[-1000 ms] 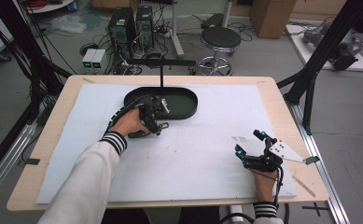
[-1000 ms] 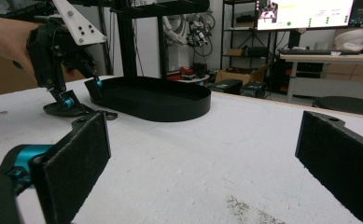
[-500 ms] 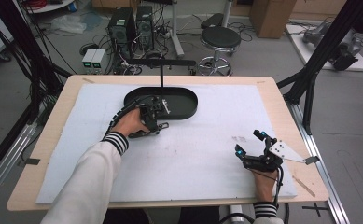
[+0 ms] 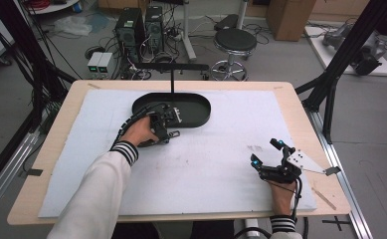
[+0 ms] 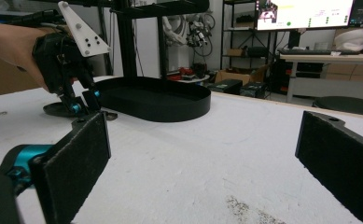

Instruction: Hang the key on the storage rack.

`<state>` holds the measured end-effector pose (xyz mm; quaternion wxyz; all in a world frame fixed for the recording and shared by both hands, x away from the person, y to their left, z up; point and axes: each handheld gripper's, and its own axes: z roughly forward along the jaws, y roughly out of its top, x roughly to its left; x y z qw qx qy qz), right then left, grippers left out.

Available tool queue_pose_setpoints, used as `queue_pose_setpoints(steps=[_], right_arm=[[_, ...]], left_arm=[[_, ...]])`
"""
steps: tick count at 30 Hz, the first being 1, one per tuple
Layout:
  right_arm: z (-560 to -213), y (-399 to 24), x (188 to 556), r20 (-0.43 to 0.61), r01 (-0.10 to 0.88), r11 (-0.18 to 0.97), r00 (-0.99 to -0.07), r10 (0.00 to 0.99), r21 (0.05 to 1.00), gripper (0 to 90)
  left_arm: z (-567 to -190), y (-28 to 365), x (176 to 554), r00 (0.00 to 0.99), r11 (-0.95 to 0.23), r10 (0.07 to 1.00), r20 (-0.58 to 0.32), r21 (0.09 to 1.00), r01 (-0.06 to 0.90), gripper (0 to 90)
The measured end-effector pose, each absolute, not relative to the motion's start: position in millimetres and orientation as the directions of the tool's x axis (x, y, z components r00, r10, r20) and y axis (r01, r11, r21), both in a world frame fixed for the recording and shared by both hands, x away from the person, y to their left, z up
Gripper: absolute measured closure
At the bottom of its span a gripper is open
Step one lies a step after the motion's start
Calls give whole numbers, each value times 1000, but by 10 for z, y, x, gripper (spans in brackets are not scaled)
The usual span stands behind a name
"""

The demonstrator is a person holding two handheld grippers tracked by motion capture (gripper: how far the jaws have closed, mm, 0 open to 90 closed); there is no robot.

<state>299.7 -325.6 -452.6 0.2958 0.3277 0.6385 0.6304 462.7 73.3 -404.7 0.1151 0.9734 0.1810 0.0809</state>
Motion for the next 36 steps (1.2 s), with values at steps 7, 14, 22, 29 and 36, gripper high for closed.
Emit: queue_pose_setpoints(steps=[7,14,22,29,36], right_arm=[[-4526,-3256,2995,37,47,-10,-611,791,999,21],[-4528,-3259,2994,36,45,-11,-610,791,999,21],[-4530,-3263,2993,42,43,-20,-611,791,999,21],[-4529,-3262,2992,46,46,-23,-610,791,999,21],[-4529,-3263,2992,46,45,-23,-611,791,999,21]], left_arm=[[-4044,721,4642,925,-913,364,105,239,332,742],[-4043,693,4621,920,-911,376,108,223,347,801],[-4021,677,4585,915,-910,384,123,218,353,824],[-3961,706,4555,923,-915,366,119,225,334,835],[-3788,866,4512,905,-880,404,135,328,344,836]])
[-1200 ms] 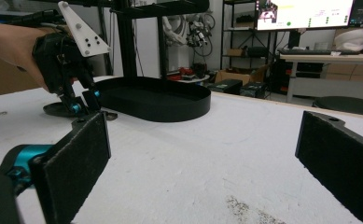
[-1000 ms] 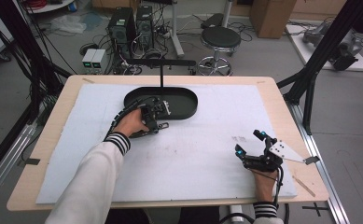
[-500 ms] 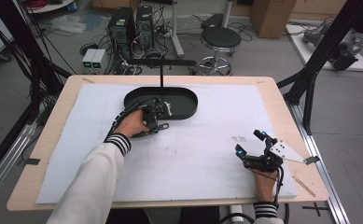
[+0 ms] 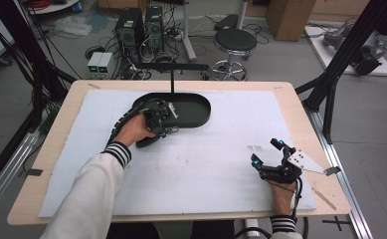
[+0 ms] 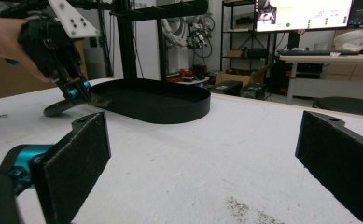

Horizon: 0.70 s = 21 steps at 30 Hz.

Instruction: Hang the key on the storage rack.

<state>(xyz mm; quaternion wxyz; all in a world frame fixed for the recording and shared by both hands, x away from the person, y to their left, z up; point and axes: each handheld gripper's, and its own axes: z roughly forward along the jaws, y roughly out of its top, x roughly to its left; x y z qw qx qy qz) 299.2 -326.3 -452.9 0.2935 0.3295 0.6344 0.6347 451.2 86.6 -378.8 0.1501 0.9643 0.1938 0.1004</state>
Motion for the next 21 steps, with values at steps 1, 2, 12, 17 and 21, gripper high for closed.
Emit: queue_pose_setpoints(steps=[1,2,12,17,21], right_arm=[[-4529,-3262,2992,47,46,-23,-610,791,999,21],[-4530,-3263,2992,45,45,-22,-610,791,999,21],[-4529,-3262,2992,43,45,-20,-607,794,999,22],[-4530,-3261,2992,46,45,-23,-607,793,999,21],[-4529,-3262,2992,44,45,-21,-606,794,999,22]], left_arm=[[-3722,942,4496,894,-863,422,149,369,346,836],[-3685,977,4489,887,-851,437,148,387,354,836],[-3433,1232,4395,832,-724,536,143,585,367,836],[-3355,1291,4342,818,-674,552,164,666,321,836],[-3262,1362,4309,779,-584,607,157,753,304,836]])
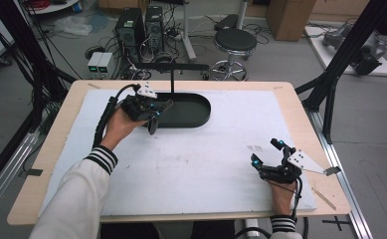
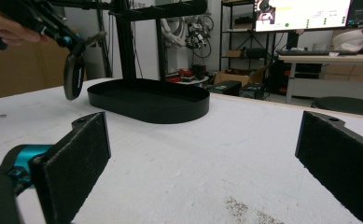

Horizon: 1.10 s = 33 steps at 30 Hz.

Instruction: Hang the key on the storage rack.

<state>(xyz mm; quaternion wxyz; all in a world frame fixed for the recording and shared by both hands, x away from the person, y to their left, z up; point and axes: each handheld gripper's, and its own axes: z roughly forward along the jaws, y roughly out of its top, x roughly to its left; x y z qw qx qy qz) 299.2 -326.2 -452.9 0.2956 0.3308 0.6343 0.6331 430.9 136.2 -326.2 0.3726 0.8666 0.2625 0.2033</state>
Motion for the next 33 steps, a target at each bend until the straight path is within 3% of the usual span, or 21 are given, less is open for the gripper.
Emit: queue_pose_setpoints(steps=[7,33], right_arm=[[-4528,-3263,2989,44,48,-18,-605,795,999,21],[-4529,-3265,2991,50,51,-24,-606,794,998,21]], left_arm=[[-3143,1465,4313,698,-466,698,160,841,274,836],[-2989,1910,4560,559,-368,815,152,882,296,835]])
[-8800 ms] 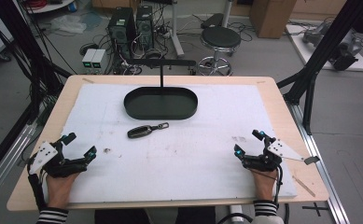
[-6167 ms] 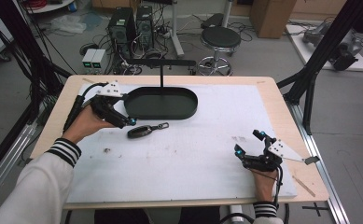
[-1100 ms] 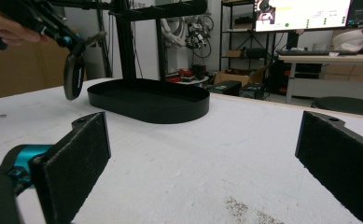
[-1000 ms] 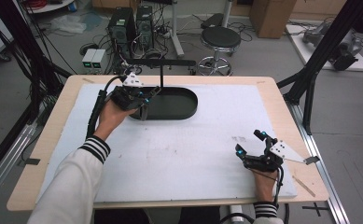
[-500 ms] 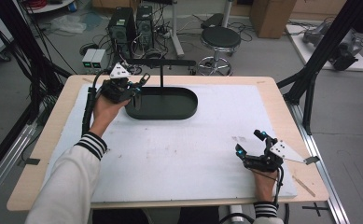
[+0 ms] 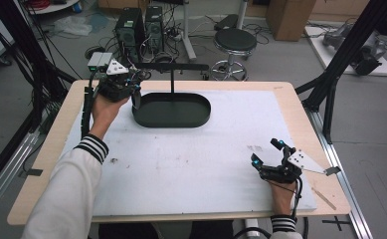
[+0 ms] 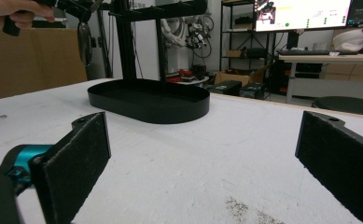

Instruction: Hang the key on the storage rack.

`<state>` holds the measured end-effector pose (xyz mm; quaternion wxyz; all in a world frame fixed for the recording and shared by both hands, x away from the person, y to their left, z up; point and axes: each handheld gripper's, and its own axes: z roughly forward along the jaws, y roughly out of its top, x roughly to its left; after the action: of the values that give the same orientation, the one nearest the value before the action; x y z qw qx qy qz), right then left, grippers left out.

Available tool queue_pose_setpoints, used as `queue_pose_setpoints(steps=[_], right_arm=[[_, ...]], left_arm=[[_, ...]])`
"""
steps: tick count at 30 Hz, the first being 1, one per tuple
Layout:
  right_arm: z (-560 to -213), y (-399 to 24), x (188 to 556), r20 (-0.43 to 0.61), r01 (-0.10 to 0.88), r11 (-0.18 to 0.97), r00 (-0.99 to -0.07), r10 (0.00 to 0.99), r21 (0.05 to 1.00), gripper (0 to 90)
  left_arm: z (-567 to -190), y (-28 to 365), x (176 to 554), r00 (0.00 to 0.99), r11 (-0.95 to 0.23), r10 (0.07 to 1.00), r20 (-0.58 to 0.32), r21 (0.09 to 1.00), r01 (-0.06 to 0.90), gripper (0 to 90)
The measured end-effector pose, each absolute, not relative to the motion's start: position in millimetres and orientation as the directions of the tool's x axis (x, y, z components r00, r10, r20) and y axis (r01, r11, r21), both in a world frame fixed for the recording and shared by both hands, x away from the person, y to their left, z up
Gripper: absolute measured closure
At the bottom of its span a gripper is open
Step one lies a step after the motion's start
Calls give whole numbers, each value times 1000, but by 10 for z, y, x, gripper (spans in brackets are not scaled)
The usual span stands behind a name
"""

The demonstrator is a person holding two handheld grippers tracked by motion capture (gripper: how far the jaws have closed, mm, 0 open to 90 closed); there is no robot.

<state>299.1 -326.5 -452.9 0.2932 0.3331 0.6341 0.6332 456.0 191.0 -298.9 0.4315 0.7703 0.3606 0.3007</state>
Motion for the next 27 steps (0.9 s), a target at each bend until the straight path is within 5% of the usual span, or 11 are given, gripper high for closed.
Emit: queue_pose_setpoints(steps=[27], right_arm=[[-4530,-3269,2992,41,41,-21,-608,793,999,21]], left_arm=[[-3125,1871,4716,464,-366,865,190,872,325,834]])
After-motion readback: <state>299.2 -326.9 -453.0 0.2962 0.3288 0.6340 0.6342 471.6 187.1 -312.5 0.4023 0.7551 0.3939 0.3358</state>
